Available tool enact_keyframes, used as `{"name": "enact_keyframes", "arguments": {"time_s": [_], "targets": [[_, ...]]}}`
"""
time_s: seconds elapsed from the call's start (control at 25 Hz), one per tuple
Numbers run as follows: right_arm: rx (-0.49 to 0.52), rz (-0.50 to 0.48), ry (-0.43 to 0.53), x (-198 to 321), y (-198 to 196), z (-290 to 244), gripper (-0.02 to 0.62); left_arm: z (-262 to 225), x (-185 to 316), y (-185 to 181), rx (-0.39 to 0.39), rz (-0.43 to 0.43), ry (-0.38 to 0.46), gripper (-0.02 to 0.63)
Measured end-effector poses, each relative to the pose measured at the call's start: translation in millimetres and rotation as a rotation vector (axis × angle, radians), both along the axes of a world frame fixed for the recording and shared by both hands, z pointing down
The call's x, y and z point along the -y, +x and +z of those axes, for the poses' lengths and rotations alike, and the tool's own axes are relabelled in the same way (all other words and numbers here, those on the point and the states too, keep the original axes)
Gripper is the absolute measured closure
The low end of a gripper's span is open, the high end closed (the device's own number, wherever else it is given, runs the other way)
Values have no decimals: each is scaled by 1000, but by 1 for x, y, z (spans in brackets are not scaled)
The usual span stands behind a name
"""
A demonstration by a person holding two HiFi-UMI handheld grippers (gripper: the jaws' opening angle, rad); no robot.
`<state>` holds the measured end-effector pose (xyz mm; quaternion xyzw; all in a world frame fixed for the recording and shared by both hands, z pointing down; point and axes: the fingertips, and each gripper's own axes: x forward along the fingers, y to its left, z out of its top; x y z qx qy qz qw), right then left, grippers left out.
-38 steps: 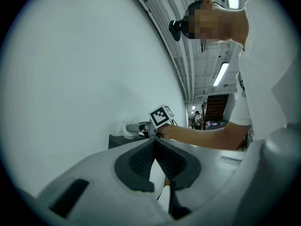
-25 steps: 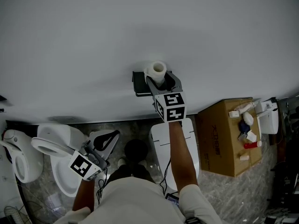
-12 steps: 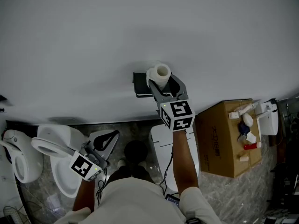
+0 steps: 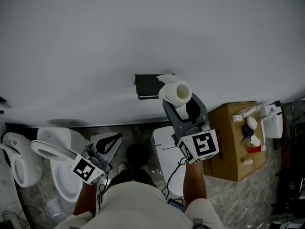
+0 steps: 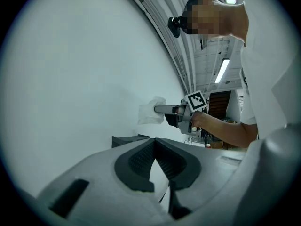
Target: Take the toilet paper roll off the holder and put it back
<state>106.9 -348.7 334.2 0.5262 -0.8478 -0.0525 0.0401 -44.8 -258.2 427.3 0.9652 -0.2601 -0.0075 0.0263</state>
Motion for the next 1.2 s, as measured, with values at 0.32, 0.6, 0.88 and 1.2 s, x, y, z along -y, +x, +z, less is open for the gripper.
{"name": "enact_keyframes", "arguments": {"time_s": [0.32,0.6,0.88,1.2], "targets": [[-15,-35,24,-60,-6,-13,324,-4,-1,4,-10,9,5,603],[-7,-34,4,-102,-6,-12,324,-4,-2,5,-5,20,7,603],[-5,-18,2,-105,-2,-9,324,-4,-2,8,-7,31,10,603],[0,-9,-18,-105,-1,-1,324,-4,-4,5,-6,24,8,603]]}}
